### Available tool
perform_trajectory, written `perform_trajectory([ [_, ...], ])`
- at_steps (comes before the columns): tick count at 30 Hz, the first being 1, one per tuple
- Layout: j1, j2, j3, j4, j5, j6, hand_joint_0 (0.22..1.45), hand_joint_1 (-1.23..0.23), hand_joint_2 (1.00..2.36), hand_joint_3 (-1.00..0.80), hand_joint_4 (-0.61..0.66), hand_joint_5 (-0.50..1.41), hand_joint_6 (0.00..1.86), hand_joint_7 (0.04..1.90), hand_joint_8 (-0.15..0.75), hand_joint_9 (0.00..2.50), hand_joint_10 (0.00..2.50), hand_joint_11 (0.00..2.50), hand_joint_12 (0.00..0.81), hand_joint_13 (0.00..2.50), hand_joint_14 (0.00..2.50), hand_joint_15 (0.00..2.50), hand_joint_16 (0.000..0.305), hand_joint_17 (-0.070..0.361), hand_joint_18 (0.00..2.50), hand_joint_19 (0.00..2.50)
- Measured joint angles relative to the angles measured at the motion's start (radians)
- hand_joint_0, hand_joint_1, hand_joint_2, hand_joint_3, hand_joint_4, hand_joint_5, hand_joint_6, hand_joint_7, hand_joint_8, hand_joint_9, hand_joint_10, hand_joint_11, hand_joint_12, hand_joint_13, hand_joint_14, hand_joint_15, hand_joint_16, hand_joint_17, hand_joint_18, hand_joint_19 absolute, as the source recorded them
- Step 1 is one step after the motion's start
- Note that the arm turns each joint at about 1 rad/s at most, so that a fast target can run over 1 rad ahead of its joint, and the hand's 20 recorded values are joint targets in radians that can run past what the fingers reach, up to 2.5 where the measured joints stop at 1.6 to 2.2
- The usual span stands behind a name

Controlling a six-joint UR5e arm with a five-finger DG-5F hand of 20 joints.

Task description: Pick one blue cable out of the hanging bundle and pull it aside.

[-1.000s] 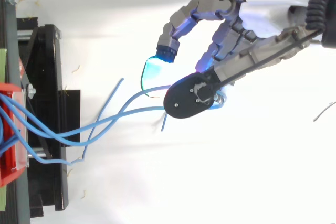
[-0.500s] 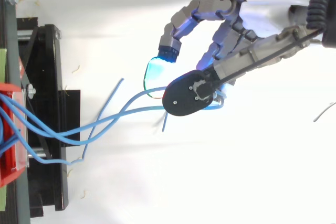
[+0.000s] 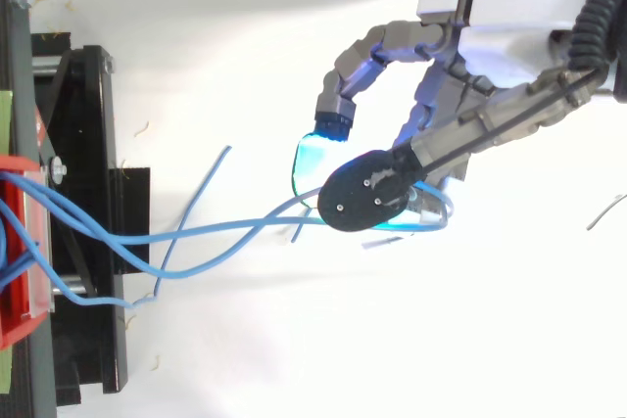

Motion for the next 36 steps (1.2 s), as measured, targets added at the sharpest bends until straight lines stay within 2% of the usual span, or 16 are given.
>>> perform_trajectory([
  [6,0.0,0.001,0.0,-0.004,-0.014,-0.002,0.51,-0.74,1.0,-0.44,0.01,-0.05,0.87,0.79,0.269,1.27,0.02,0.53,0.365,1.12,0.03,0.64,0.054,0.122,0.87,0.73],
  [12,-0.002,0.003,0.001,-0.01,-0.016,-0.011,0.49,-0.74,1.0,-0.5,0.01,-0.05,0.86,0.79,0.266,1.26,0.02,0.53,0.361,1.11,0.03,0.64,0.053,0.119,0.86,0.74],
  [22,-0.007,0.01,0.002,-0.016,-0.016,-0.018,0.51,-0.82,1.0,-0.5,0.0,-0.05,0.86,0.82,0.258,1.28,0.02,0.54,0.352,1.12,0.03,0.65,0.051,0.115,0.87,0.73],
  [30,-0.008,0.011,0.001,-0.023,-0.017,-0.018,0.53,-0.73,1.0,-0.5,-0.01,-0.05,0.86,0.83,0.244,1.3,0.03,0.53,0.348,1.13,0.03,0.65,0.049,0.111,0.86,0.73],
  [36,-0.008,0.011,0.001,-0.033,-0.039,-0.017,0.53,-0.73,1.0,-0.5,-0.01,-0.05,0.86,0.83,0.249,1.3,0.02,0.53,0.346,1.12,0.03,0.65,0.049,0.11,0.86,0.74],
])
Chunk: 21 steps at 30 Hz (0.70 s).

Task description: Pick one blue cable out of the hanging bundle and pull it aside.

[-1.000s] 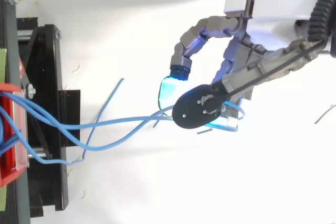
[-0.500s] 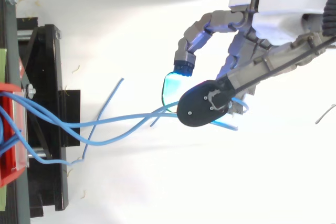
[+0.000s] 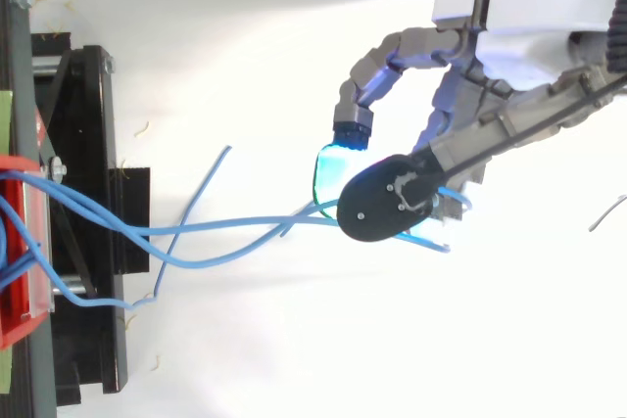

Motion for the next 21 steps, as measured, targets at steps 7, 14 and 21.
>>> perform_trajectory([
  [7,-0.003,0.0,0.0,-0.061,-0.074,-0.001,0.58,-0.78,1.0,-0.5,0.0,-0.05,0.87,0.84,0.242,1.3,0.03,0.55,0.331,1.13,0.03,0.66,0.047,0.105,0.85,0.74],
  [14,-0.011,0.0,0.004,-0.074,-0.112,0.002,0.61,-0.84,1.01,-0.35,-0.01,-0.05,0.89,0.85,0.244,1.3,0.03,0.56,0.332,1.12,0.03,0.66,0.046,0.103,0.86,0.74],
  [21,-0.02,0.0,0.01,-0.075,-0.119,0.003,0.61,-0.83,1.01,-0.37,0.02,-0.05,0.9,0.78,0.242,1.29,0.02,0.58,0.331,1.12,0.03,0.66,0.046,0.104,0.87,0.73],
])
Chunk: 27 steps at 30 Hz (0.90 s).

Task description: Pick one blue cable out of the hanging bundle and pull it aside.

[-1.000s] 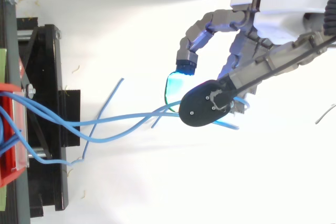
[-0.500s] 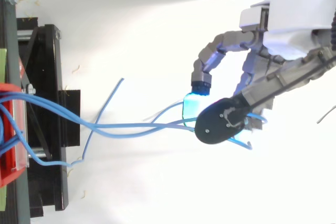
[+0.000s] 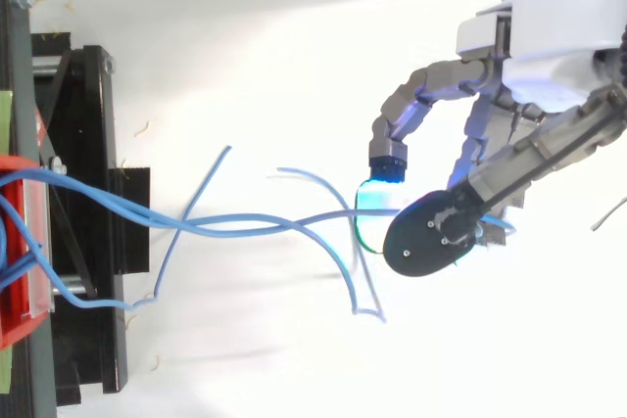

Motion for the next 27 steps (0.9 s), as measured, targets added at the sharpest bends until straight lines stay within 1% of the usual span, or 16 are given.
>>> perform_trajectory([
  [2,-0.002,0.0,0.001,0.0,0.0,0.0,0.57,-0.79,1.0,-0.48,0.01,-0.05,0.9,0.76,0.24,1.3,0.02,0.57,0.338,1.13,0.03,0.66,0.047,0.106,0.87,0.73],
  [6,-0.004,0.0,0.001,0.001,0.001,0.0,0.49,-0.75,1.0,-0.5,0.02,-0.05,0.88,0.78,0.261,1.33,0.03,0.56,0.358,1.14,0.02,0.64,0.052,0.118,0.91,0.72],
  [10,-0.004,0.0,0.001,0.001,0.003,0.0,0.48,-0.72,1.0,-0.5,0.01,-0.04,0.87,0.79,0.26,1.36,0.02,0.56,0.356,1.16,0.02,0.64,0.052,0.118,0.91,0.72],
  [12,-0.004,0.0,0.001,0.001,0.004,0.0,0.56,-0.63,1.0,-0.5,-0.01,-0.04,0.87,0.83,0.238,1.41,0.03,0.58,0.337,1.17,0.03,0.66,0.048,0.107,0.88,0.75],
  [13,-0.004,0.0,0.001,0.001,0.004,-0.001,0.57,-0.62,1.0,-0.48,-0.01,-0.04,0.87,0.82,0.241,1.42,0.03,0.58,0.334,1.17,0.03,0.66,0.047,0.107,0.88,0.75],
  [14,-0.004,0.0,0.001,0.001,0.003,-0.001,0.57,-0.61,1.0,-0.44,-0.01,-0.04,0.87,0.83,0.237,1.44,0.03,0.6,0.336,1.17,0.03,0.66,0.047,0.107,0.88,0.75],
  [17,-0.004,0.0,0.0,0.0,0.002,-0.004,0.57,-0.62,1.01,-0.31,0.0,-0.02,0.86,0.83,0.27,1.52,0.03,0.57,0.378,1.22,0.02,0.62,0.058,0.13,0.98,0.7],
  [20,-0.001,0.0,0.0,0.0,0.003,-0.014,0.58,-0.68,1.01,-0.22,-0.01,-0.01,0.86,0.86,0.29,1.54,0.02,0.57,0.399,1.25,0.02,0.61,0.063,0.141,1.04,0.67],
  [24,0.003,0.0,0.001,0.001,0.005,-0.047,0.58,-0.75,1.01,-0.17,0.0,-0.01,0.86,0.91,0.299,1.53,0.02,0.58,0.401,1.27,0.02,0.61,0.063,0.142,1.07,0.66],
  [27,0.004,0.0,0.003,0.002,0.006,-0.064,0.57,-0.77,1.01,-0.13,0.0,-0.01,0.87,0.91,0.293,1.52,0.03,0.59,0.393,1.26,0.02,0.61,0.062,0.139,1.07,0.66],
])
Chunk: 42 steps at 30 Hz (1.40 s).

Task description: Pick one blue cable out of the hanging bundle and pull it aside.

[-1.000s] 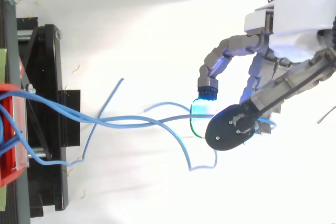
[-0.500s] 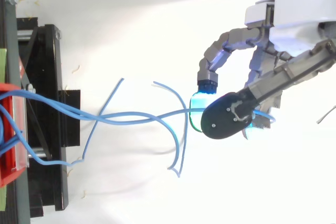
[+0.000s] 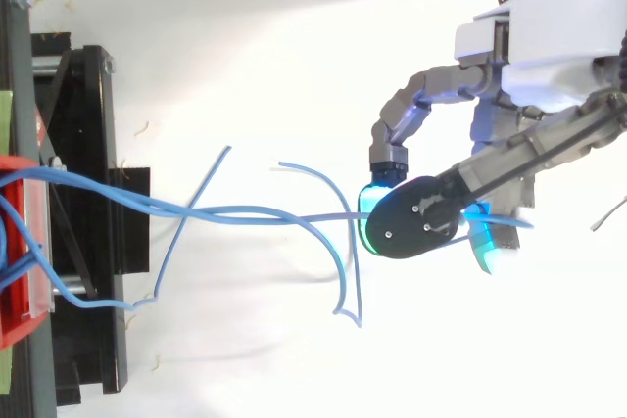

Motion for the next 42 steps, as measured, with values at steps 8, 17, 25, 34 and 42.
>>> perform_trajectory([
  [8,0.0,0.0,0.025,-0.002,0.002,-0.011,0.59,-0.85,1.02,-0.07,-0.01,-0.01,0.88,0.9,0.262,1.48,0.03,0.6,0.358,1.22,0.03,0.63,0.055,0.123,1.03,0.67],
  [17,-0.002,0.01,0.034,-0.024,0.004,-0.033,0.61,-0.92,1.02,-0.01,-0.01,0.0,0.89,0.87,0.236,1.47,0.02,0.57,0.345,1.17,0.03,0.63,0.051,0.114,0.99,0.67],
  [25,-0.003,0.019,0.033,-0.044,0.007,-0.051,0.6,-0.89,1.01,-0.02,-0.02,0.01,0.88,0.89,0.213,1.48,0.02,0.52,0.359,1.14,0.02,0.6,0.054,0.122,1.01,0.63],
  [34,-0.001,0.02,0.014,-0.046,0.005,-0.06,0.59,-0.79,1.01,-0.15,-0.05,-0.01,0.86,0.92,0.209,1.2,0.02,0.38,0.359,0.87,0.02,0.48,0.052,0.116,0.75,0.57],
  [42,-0.006,0.02,-0.001,-0.043,0.005,-0.079,0.61,-0.85,1.02,-0.13,-0.08,-0.01,0.85,0.84,0.181,0.64,0.0,0.0,0.341,0.54,0.01,0.29,0.047,0.106,0.54,0.44],
])
